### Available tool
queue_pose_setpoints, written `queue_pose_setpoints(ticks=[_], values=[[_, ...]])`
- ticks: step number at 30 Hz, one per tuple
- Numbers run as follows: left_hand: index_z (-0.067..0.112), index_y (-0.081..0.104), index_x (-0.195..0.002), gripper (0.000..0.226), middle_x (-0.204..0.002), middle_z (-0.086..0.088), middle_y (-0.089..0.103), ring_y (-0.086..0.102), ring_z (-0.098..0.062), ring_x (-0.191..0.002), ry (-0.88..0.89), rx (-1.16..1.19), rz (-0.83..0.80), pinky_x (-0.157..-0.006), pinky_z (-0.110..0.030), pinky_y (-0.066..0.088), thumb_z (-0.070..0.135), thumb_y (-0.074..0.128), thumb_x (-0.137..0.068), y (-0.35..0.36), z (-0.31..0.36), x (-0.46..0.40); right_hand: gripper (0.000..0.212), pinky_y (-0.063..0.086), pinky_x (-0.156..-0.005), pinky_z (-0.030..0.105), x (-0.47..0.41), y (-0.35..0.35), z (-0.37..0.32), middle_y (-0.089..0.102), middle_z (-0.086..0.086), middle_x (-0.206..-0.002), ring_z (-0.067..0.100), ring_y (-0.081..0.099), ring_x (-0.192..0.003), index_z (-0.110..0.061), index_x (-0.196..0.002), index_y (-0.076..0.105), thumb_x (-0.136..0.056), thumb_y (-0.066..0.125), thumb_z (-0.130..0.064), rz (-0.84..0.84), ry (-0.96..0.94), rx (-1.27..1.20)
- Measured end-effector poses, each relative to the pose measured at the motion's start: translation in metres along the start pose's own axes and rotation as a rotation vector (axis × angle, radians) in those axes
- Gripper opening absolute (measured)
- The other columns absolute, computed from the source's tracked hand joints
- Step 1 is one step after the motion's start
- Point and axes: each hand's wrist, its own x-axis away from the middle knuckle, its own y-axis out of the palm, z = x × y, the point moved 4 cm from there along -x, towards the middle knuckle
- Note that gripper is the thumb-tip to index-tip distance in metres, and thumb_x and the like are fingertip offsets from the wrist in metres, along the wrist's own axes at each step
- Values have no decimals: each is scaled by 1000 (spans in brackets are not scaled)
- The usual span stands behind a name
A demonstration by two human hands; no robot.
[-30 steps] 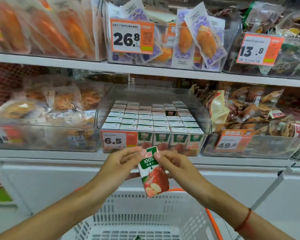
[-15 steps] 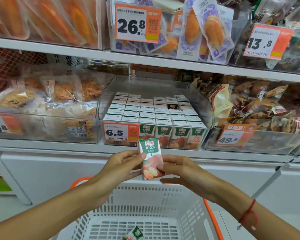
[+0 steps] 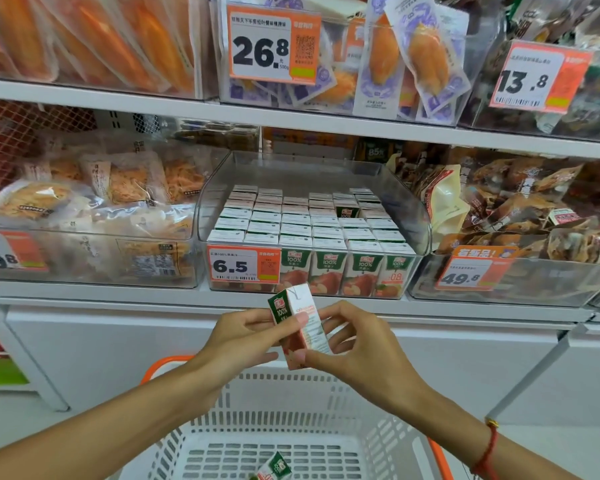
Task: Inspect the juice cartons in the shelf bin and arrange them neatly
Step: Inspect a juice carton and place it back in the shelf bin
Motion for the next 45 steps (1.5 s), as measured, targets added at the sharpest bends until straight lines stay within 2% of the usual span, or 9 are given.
queue_pose_setpoints(ticks=[3,7,11,16,21,31,35,40,45], values=[[31,73,-93,28,-87,16,76,70,5,-82,47,-35,-49,-57,-7,50,43,80,-68,-6,4,0,19,55,-66,21,-7,-3,0,73,-4,-83,9,68,-71,-20,-94,72,-83,72,-35,-108,54,-238],[50,73,-92,31,-97,22,74,67,7,-92,260,-180,-140,-63,-8,51,44,81,-62,-4,18,4,35,57,-71,23,-10,-16,0,75,3,-85,14,71,-77,-13,-88,69,-74,67,-45,-48,29,-361],[39,64,-122,64,-115,26,66,60,7,-109,532,-349,3,-92,-17,48,28,88,-63,-12,27,3,38,59,-81,29,-5,-18,-3,74,-9,-103,12,72,-92,-25,-106,66,-72,74,-38,-102,-54,-407],[43,62,-122,63,-116,27,61,58,0,-114,723,-448,70,-96,-17,47,25,87,-67,-13,31,9,38,56,-82,22,-4,-21,-9,74,-5,-107,16,73,-95,-15,-106,67,-73,77,-31,-84,-117,-460],[44,62,-121,65,-117,33,59,56,11,-111,709,-403,73,-81,-16,55,20,88,-66,-10,27,11,37,57,-83,24,-3,-22,-6,74,-3,-105,17,73,-93,-9,-105,68,-73,77,-26,-78,-128,-439],[34,61,-126,64,-119,27,61,59,1,-115,682,-358,-13,-97,-17,48,15,85,-70,-7,20,9,34,56,-90,32,-4,-27,-5,72,-4,-110,14,69,-101,-22,-105,71,-75,77,-34,-118,-151,-350],[35,54,-130,57,-128,28,54,52,3,-123,803,-493,-63,-99,-13,43,27,75,-79,-1,28,16,75,42,-103,17,0,-35,-7,48,-27,-137,-1,46,-127,-47,-138,42,-74,81,-41,-162,-302,55],[34,49,-135,55,-134,26,51,48,0,-129,824,-478,-161,-102,-12,39,30,70,-83,6,28,22,61,42,-102,21,5,-40,-13,57,-20,-130,-2,50,-124,-33,-129,52,-76,82,-28,22,-503,180],[34,59,-127,52,-125,21,64,58,-1,-119,675,-179,-77,-92,-12,48,22,72,-78,7,22,22,50,47,-89,18,6,-38,-17,64,-16,-113,-2,58,-106,-27,-119,59,-75,78,-39,250,-503,190]])
